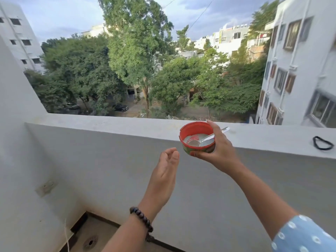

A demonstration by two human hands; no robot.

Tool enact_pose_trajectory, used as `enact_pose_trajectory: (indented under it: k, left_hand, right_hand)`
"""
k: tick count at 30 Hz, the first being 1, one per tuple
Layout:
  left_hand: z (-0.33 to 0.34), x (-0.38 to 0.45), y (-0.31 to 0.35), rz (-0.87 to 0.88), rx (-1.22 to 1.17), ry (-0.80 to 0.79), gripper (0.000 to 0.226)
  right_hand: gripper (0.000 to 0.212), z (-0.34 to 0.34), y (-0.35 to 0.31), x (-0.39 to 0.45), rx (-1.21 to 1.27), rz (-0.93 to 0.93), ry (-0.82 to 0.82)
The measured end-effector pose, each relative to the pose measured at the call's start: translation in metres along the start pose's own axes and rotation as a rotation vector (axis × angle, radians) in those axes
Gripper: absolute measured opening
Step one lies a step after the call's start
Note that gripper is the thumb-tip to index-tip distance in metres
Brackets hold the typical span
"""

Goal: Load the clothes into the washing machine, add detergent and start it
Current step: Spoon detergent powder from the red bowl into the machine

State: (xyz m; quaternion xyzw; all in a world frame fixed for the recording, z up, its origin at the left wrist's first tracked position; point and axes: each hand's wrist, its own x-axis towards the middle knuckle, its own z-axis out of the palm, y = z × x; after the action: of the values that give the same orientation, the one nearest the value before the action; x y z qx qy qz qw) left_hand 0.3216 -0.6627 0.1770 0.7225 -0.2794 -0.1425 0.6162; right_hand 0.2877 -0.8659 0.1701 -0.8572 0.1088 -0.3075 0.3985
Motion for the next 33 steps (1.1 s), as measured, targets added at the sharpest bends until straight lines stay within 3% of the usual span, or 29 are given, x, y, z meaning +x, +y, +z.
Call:
enact_pose_trajectory:
  k: [7, 20, 33]
  left_hand:
    - [0.004, 0.014, -0.022, -0.065, 0.084, 0.039, 0.053]
    - [0.016, 0.025, -0.024, -0.070, 0.074, 0.052, 0.054]
    - [-0.009, 0.007, -0.026, -0.115, 0.028, 0.103, 0.064]
  right_hand:
    - [0.110, 0.009, 0.028, 0.044, -0.133, 0.096, 0.012]
    - [0.136, 0.017, 0.024, 0.063, -0.201, 0.168, 0.018]
    - [0.134, 0.018, 0.018, 0.055, -0.339, 0.169, 0.006]
